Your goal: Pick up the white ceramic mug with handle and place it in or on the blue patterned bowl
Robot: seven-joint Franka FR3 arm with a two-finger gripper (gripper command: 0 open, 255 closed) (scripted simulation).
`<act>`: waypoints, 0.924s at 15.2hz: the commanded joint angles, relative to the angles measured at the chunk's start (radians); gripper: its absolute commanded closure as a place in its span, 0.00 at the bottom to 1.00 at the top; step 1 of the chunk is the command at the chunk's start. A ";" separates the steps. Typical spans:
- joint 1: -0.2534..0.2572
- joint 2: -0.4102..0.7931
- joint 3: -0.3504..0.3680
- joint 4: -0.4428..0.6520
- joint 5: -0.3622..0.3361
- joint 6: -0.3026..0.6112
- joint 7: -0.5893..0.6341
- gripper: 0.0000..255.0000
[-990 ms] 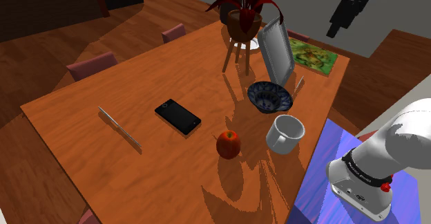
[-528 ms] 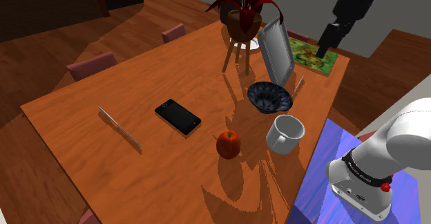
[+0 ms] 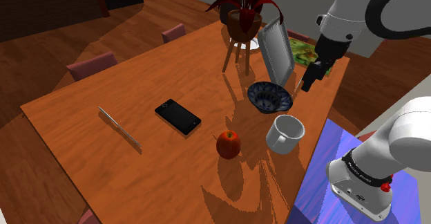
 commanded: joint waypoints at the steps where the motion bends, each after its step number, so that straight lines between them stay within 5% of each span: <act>1: 0.020 -0.002 0.023 -0.048 0.032 0.037 0.022 0.00; 8: 0.114 0.045 0.123 -0.192 0.168 0.199 0.102 0.00; 14: 0.127 0.077 0.142 -0.249 0.191 0.286 0.102 0.00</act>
